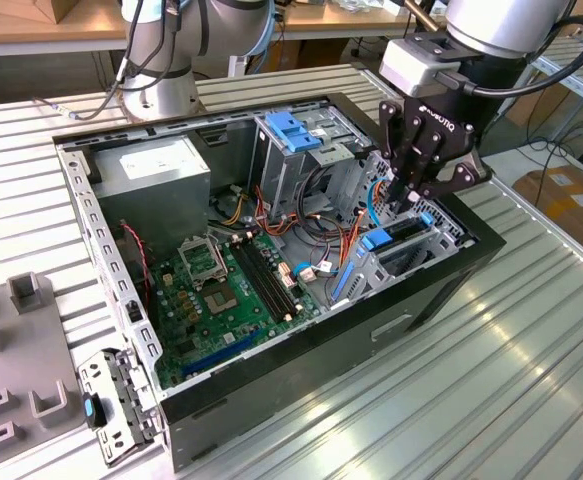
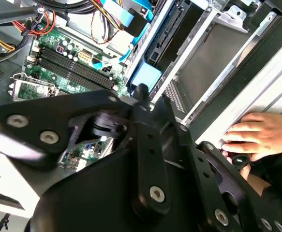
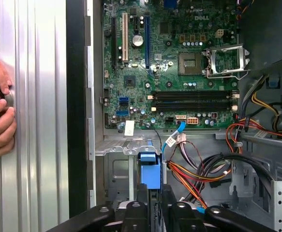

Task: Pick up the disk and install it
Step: 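Insert the disk into the insertion slot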

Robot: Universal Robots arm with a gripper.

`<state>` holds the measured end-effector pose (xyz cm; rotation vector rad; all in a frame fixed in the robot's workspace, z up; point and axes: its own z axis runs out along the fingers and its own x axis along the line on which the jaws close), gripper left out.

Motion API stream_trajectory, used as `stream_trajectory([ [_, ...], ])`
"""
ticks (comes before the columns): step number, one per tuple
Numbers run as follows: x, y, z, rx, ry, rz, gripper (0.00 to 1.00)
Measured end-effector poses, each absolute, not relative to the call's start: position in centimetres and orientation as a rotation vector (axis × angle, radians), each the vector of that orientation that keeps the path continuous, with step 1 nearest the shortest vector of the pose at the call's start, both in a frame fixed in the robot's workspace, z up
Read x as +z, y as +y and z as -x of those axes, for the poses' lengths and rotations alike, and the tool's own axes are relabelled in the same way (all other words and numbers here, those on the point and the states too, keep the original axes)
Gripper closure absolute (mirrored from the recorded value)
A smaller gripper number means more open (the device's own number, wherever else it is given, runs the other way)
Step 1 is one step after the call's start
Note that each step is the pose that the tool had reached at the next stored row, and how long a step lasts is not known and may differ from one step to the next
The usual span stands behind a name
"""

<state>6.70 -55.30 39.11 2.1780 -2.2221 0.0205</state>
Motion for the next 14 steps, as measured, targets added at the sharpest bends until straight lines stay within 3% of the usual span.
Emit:
stream_trajectory([
  [4,39.11,-55.30,-6.70,0.020,-2.222,-2.178,0.88],
  [14,38.98,-55.30,-6.70,0.020,-2.222,-2.178,0.89],
])
